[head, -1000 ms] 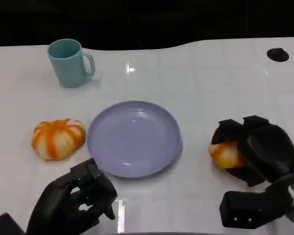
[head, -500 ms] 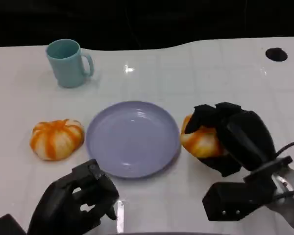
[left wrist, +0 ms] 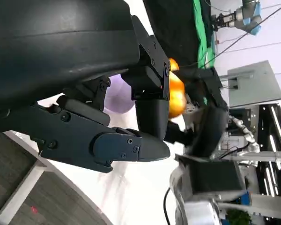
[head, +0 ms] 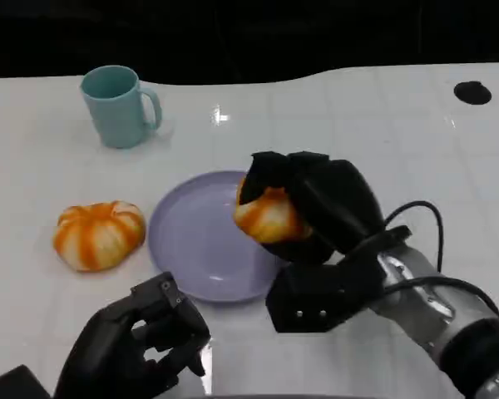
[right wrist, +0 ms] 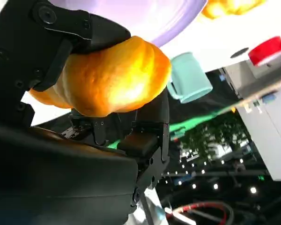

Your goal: Grasp the bread from the table and place it into the plate.

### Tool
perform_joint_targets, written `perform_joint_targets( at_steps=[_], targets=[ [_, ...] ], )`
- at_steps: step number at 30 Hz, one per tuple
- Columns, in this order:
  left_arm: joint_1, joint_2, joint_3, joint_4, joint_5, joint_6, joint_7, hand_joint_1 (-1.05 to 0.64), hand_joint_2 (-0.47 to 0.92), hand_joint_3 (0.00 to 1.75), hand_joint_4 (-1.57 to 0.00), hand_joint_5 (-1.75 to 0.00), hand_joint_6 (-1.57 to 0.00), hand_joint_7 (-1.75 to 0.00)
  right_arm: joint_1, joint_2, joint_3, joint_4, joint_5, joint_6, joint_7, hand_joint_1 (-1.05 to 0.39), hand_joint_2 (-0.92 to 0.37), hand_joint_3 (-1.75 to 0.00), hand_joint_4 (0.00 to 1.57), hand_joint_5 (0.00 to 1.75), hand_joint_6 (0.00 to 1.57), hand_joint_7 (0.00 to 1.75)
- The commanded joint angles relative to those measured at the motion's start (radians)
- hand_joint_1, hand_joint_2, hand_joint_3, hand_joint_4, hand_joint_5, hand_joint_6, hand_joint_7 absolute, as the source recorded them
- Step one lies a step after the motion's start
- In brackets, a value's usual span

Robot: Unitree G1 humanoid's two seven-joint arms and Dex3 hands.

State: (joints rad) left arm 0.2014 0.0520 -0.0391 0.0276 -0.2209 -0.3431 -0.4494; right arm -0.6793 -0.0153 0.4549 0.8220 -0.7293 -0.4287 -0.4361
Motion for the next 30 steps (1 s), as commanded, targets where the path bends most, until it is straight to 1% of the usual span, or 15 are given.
perform_joint_targets(
  at_steps=[1, 5, 7, 8, 9, 10, 11, 12, 13, 15, 16, 18, 20, 24, 30],
  targets=[
    [0.003, 0.01, -0.003, -0.002, 0.009, -0.013, 0.006, -0.56, 0.92, 0.32, -0.66, -1.75, -0.61, -1.5, -0.085, 0.046, 0.02, 0.114, 0.01, 0.018, 0.0, -0.18, -0.25, -1.42, 0.99, 1.75, 0.75, 1.74],
    [0.006, 0.005, -0.01, -0.007, 0.016, -0.011, 0.013, -0.56, 0.92, 0.32, -0.66, -1.75, -0.6, -1.5, -0.135, 0.093, 0.015, 0.206, 0.034, 0.034, 0.023, -0.17, -0.28, -1.38, 0.95, 1.75, 0.74, 1.68],
    [0.008, 0.003, -0.014, -0.013, 0.014, -0.001, 0.015, -0.55, 0.92, 0.32, -0.66, -1.75, -0.6, -1.5, -0.151, 0.111, 0.003, 0.24, 0.058, 0.037, 0.037, -0.17, -0.32, -1.31, 0.89, 1.75, 0.8, 1.33],
    [0.01, 0.003, -0.016, -0.019, 0.012, 0.007, 0.016, -0.55, 0.92, 0.32, -0.66, -1.75, -0.6, -1.5, -0.158, 0.118, -0.001, 0.254, 0.069, 0.043, 0.048, -0.17, -0.34, -1.28, 0.87, 1.75, 0.83, 1.21],
    [0.01, 0.003, -0.018, -0.023, 0.013, 0.01, 0.016, -0.55, 0.92, 0.32, -0.66, -1.75, -0.6, -1.5, -0.167, 0.123, -0.003, 0.266, 0.077, 0.055, 0.066, -0.18, -0.4, -1.1, 0.79, 1.71, 0.84, 0.93],
    [0.01, 0.003, -0.019, -0.025, 0.013, 0.012, 0.016, -0.54, 0.92, 0.32, -0.66, -1.75, -0.6, -1.5, -0.175, 0.125, -0.003, 0.274, 0.084, 0.067, 0.088, -0.19, -0.48, -0.93, 0.73, 1.64, 0.86, 0.7],
    [0.01, 0.004, -0.021, -0.025, 0.012, 0.012, 0.014, -0.54, 0.92, 0.32, -0.66, -1.75, -0.6, -1.5, -0.182, 0.126, 0.001, 0.279, 0.088, 0.082, 0.115, -0.21, -0.54, -0.79, 0.66, 1.52, 0.86, 0.53],
    [0.01, 0.003, -0.022, -0.025, 0.01, 0.011, 0.013, -0.54, 0.92, 0.32, -0.66, -1.75, -0.6, -1.51, -0.188, 0.124, 0.007, 0.277, 0.087, 0.1, 0.144, -0.25, -0.61, -0.63, 0.53, 1.18, 0.78, 0.34],
    [0.009, 0.003, -0.022, -0.024, 0.009, 0.008, 0.013, -0.53, 0.92, 0.32, -0.65, -1.75, -0.59, -1.51, -0.195, 0.12, 0.017, 0.273, 0.081, 0.121, 0.177, -0.29, -0.65, -0.53, 0.46, 0.92, 0.7, 0.22],
    [0.009, 0.005, -0.024, -0.024, 0.014, 0.007, 0.017, -0.53, 0.92, 0.33, -0.66, -1.75, -0.59, -1.51, -0.204, 0.112, 0.04, 0.261, 0.064, 0.156, 0.238, -0.41, -0.74, -0.36, 0.34, 0.48, 0.54, 0.05],
    [0.009, 0.006, -0.024, -0.025, 0.016, 0.008, 0.019, -0.53, 0.92, 0.33, -0.66, -1.75, -0.59, -1.52, -0.207, 0.108, 0.053, 0.254, 0.054, 0.174, 0.264, -0.45, -0.78, -0.31, 0.28, 0.39, 0.49, 0.03],
    [0.01, 0.009, -0.024, -0.027, 0.017, 0.008, 0.021, -0.54, 0.92, 0.33, -0.66, -1.75, -0.59, -1.52, -0.207, 0.102, 0.07, 0.239, 0.045, 0.199, 0.299, -0.55, -0.88, -0.18, 0.14, 0.31, 0.37, 0.01],
    [0.01, 0.011, -0.023, -0.027, 0.013, 0.009, 0.018, -0.55, 0.92, 0.33, -0.66, -1.75, -0.59, -1.52, -0.201, 0.099, 0.075, 0.219, 0.048, 0.216, 0.335, -0.63, -0.91, -0.18, 0.04, 0.29, 0.29, 0.0],
    [0.01, 0.01, -0.022, -0.025, 0.009, 0.005, 0.016, -0.54, 0.92, 0.33, -0.66, -1.75, -0.59, -1.52, -0.183, 0.087, 0.08, 0.163, 0.056, 0.243, 0.393, -0.73, -0.92, -0.23, 0.0, 0.23, 0.2, 0.0],
    [0.01, 0.011, -0.022, -0.014, 0.017, -0.014, 0.015, -0.55, 0.92, 0.33, -0.65, -1.75, -0.59, -1.52, -0.133, 0.039, 0.093, 0.035, 0.054, 0.238, 0.44, -0.75, -0.92, -0.26, 0.01, 0.28, 0.22, 0.01]
  ],
)
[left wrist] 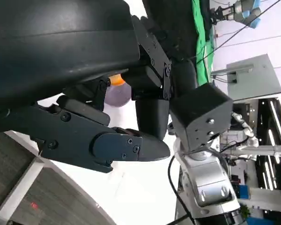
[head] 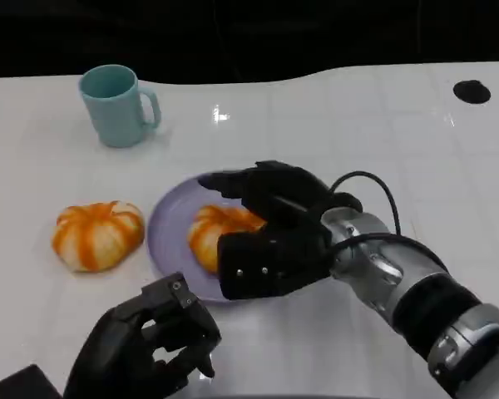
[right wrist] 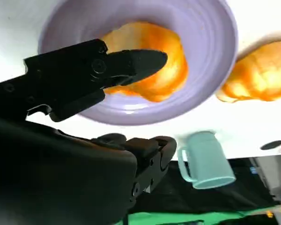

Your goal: Grasp the bread from the table and place it into the plate.

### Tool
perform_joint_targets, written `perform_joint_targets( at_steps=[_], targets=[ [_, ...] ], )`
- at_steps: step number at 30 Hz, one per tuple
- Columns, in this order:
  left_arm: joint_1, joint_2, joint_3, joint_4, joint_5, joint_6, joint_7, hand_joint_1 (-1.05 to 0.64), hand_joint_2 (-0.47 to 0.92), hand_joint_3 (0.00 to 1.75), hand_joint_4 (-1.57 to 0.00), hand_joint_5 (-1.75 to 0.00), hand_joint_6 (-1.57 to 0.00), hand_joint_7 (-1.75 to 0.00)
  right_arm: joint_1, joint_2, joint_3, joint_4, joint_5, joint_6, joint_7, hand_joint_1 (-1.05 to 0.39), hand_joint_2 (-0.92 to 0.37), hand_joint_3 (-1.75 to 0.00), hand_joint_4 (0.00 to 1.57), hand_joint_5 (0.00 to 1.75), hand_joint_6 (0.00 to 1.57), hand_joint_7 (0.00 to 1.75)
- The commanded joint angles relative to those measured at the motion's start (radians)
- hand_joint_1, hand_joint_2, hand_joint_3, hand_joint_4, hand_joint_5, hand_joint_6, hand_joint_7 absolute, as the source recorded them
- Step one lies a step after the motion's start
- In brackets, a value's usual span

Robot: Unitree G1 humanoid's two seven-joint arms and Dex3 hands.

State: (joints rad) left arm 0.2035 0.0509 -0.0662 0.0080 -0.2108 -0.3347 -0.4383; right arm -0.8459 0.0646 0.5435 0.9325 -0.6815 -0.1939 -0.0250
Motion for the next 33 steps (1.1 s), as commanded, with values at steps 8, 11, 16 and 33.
perform_joint_targets(
  at_steps=[8, 11, 16, 33],
  targets=[
    [0.01, 0.009, 0.004, -0.002, -0.005, -0.002, 0.005, -0.55, 0.92, 0.32, -0.64, -1.75, -0.58, -1.52, 0.138, -0.13, -0.022, -0.309, 0.032, 0.016, 0.103, -0.74, -0.92, -0.25, 0.01, 0.35, 0.21, 0.0],
    [0.009, 0.009, 0.005, -0.002, -0.007, -0.002, 0.004, -0.55, 0.92, 0.32, -0.64, -1.75, -0.58, -1.52, 0.189, -0.164, -0.04, -0.394, 0.048, -0.004, 0.095, -0.71, -0.92, -0.22, 0.02, 0.44, 0.23, 0.01],
    [0.003, 0.01, 0.007, 0.008, -0.005, -0.011, 0.004, -0.55, 0.92, 0.32, -0.65, -1.75, -0.59, -1.52, 0.32, -0.232, -0.096, -0.56, 0.081, -0.058, 0.06, -0.63, -0.92, -0.16, 0.13, 0.58, 0.34, 0.06],
    [0.001, 0.01, 0.012, 0.003, -0.014, 0.009, 0.006, -0.56, 0.92, 0.32, -0.65, -1.75, -0.59, -1.51, 0.706, -0.41, -0.277, -0.876, 0.173, -0.267, -0.008, -0.2, -0.85, -0.04, 0.7, 0.91, 0.85, 0.28]
  ],
)
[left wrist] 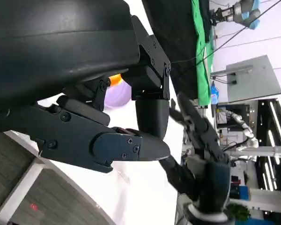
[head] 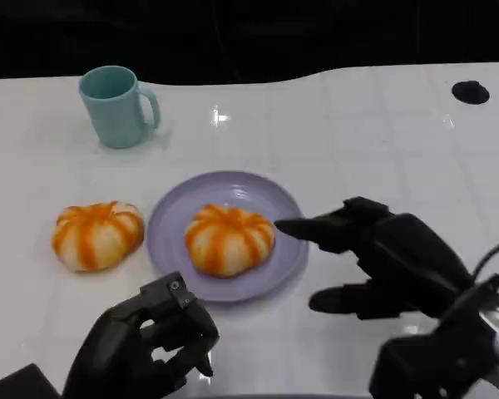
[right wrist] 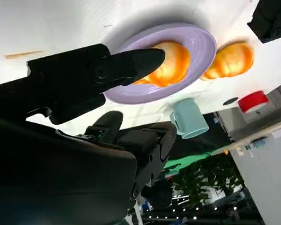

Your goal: Grasp the bread from the table and place it into the plate.

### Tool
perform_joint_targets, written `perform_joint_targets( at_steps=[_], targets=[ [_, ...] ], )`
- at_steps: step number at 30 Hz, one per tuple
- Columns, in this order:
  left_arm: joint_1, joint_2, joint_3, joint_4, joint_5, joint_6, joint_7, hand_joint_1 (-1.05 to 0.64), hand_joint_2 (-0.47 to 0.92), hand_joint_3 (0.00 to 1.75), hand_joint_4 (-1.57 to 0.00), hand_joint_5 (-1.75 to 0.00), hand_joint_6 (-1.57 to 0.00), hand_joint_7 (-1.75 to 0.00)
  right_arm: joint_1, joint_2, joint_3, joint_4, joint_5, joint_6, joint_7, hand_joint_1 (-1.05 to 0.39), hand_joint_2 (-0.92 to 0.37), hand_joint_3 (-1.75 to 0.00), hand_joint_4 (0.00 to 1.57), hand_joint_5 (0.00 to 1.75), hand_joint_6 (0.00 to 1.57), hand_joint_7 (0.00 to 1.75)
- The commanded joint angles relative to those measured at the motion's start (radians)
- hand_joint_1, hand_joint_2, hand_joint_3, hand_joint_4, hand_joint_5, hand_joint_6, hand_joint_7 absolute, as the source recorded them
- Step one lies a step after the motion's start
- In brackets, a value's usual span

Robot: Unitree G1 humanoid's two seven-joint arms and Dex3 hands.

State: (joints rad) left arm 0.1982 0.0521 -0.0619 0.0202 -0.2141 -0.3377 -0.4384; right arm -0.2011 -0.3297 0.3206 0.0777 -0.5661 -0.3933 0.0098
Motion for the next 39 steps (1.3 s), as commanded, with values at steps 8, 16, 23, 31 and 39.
perform_joint_targets(
  at_steps=[8, 16, 23, 31, 39],
  targets=[
    [0.001, 0.011, 0.016, -0.004, -0.018, 0.012, 0.0, -0.56, 0.92, 0.31, -0.65, -1.75, -0.59, -1.51, 0.154, -0.035, -0.122, -0.031, 0.079, -0.159, -0.072, -0.09, -0.31, -1.24, 0.85, 1.51, 0.89, 1.1],
    [0.001, 0.012, 0.018, -0.003, -0.022, 0.015, -0.002, -0.56, 0.92, 0.31, -0.65, -1.75, -0.59, -1.5, 0.233, -0.042, -0.166, -0.072, 0.094, -0.194, -0.062, -0.07, -0.25, -1.33, 0.83, 1.66, 0.78, 1.3],
    [0.0, 0.015, 0.021, -0.01, -0.025, 0.025, -0.004, -0.56, 0.92, 0.31, -0.64, -1.75, -0.59, -1.5, 0.294, -0.041, -0.181, -0.122, 0.069, -0.178, -0.057, -0.06, -0.23, -1.37, 0.81, 1.74, 0.72, 1.43],
    [0.001, 0.018, 0.028, -0.003, -0.022, 0.012, -0.006, -0.55, 0.92, 0.31, -0.64, -1.75, -0.59, -1.49, 0.302, -0.024, -0.184, -0.065, 0.005, -0.244, -0.157, -0.04, -0.2, -1.38, 0.82, 1.75, 0.7, 1.48],
    [-0.002, 0.02, 0.033, 0.016, -0.027, -0.008, -0.013, -0.54, 0.92, 0.31, -0.65, -1.75, -0.6, -1.49, 0.284, -0.016, -0.173, 0.001, -0.013, -0.259, -0.208, -0.05, -0.19, -1.44, 0.84, 1.75, 0.72, 1.49]
  ],
)
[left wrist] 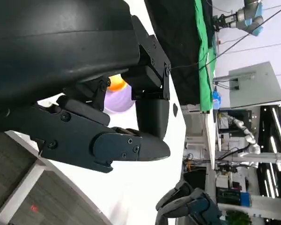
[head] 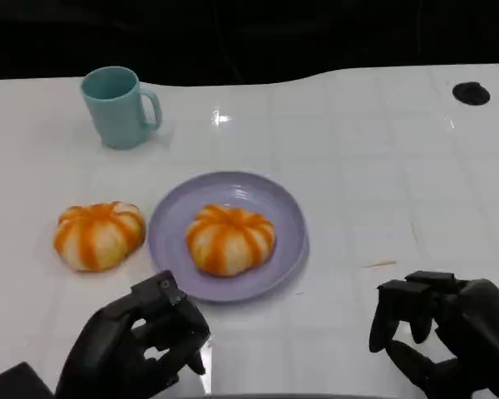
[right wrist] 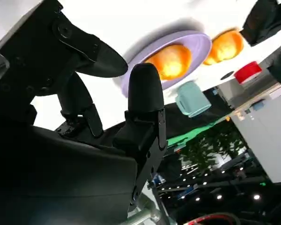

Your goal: Grasp the bread from the table and place it into the plate.

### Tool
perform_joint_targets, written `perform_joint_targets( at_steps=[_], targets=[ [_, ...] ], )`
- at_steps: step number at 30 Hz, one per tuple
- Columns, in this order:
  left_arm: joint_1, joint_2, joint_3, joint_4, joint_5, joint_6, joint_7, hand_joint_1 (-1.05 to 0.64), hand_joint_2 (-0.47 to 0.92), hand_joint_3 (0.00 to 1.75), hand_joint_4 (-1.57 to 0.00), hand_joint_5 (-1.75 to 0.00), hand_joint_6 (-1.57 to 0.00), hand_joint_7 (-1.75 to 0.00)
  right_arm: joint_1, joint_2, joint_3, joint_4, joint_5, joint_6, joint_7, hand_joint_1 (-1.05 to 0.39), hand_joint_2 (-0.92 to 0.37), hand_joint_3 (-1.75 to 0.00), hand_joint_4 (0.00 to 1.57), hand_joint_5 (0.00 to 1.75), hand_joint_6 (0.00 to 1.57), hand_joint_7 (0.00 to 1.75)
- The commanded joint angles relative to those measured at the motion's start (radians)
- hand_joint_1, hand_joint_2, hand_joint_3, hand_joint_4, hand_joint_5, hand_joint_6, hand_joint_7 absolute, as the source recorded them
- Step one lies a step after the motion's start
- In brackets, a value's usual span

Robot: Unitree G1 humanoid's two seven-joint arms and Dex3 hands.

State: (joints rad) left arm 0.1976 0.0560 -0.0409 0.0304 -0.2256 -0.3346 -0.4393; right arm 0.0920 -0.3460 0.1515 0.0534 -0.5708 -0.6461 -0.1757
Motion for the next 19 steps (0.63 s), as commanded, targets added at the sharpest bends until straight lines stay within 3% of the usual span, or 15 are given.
perform_joint_targets(
  at_steps=[1, 19],
  targets=[
    [-0.001, 0.015, 0.013, 0.004, -0.018, -0.007, -0.01, -0.54, 0.92, 0.31, -0.65, -1.75, -0.6, -1.49, -0.011, 0.002, -0.003, 0.032, -0.008, -0.005, -0.025, -0.04, -0.19, -1.44, 0.84, 1.75, 0.71, 1.49],
    [-0.003, 0.019, 0.022, 0.027, -0.028, -0.027, -0.018, -0.53, 0.92, 0.29, -0.66, -1.75, -0.61, -1.5, -0.016, 0.018, -0.001, 0.051, -0.007, 0.0, -0.029, 0.06, -0.16, -1.37, 0.88, 1.66, 0.79, 1.32]
  ],
)
